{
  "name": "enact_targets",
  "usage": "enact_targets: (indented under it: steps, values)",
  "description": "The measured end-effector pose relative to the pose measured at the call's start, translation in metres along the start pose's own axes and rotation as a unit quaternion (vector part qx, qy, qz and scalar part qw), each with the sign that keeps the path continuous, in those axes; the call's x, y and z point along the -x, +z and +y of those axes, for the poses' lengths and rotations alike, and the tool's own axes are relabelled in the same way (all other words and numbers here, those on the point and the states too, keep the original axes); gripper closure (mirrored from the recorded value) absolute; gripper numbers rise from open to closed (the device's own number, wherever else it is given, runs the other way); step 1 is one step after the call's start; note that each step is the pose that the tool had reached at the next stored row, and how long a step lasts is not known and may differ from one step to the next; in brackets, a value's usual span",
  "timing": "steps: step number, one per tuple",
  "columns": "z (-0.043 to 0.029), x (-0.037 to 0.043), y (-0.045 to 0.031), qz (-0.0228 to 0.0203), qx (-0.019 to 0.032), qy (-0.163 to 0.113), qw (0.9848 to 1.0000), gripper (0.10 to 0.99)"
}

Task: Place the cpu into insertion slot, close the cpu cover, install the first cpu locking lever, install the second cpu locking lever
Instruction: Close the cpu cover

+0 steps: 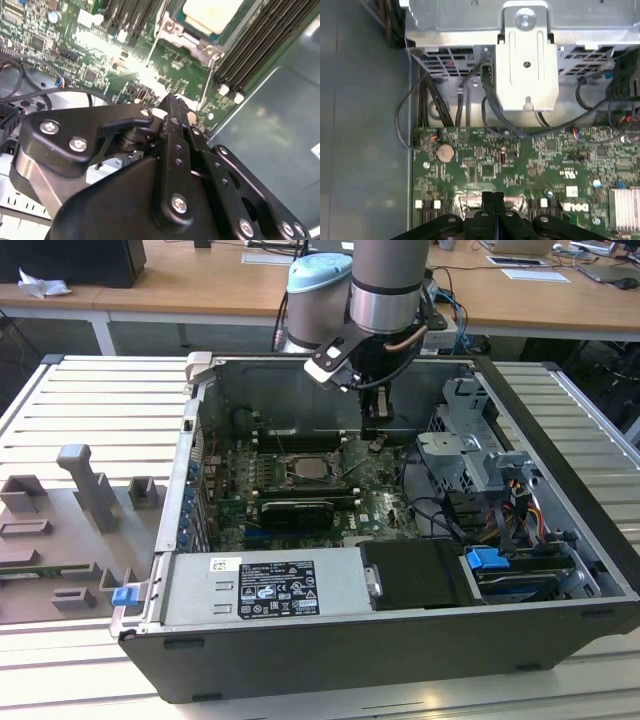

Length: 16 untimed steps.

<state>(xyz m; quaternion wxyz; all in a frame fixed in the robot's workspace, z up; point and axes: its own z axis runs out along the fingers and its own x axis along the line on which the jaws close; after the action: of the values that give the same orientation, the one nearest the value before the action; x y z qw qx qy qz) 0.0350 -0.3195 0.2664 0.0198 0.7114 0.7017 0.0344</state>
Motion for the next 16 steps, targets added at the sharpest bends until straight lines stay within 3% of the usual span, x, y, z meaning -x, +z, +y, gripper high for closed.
enact_targets:
  steps: [2, 8, 12, 16]
  values:
    - [0.0009, 0.0, 0.0041, -0.0004, 0.0, 0.0, 1.0, 0.98]
    - [0.0169, -0.001, 0.0079, -0.0021, -0.0025, -0.001, 1.0, 0.98]
    - [0.0174, -0.0011, 0.0147, -0.0058, -0.0045, -0.001, 1.0, 0.98]
    - [0.0158, -0.001, 0.0173, -0.006, -0.0069, -0.001, 1.0, 0.98]
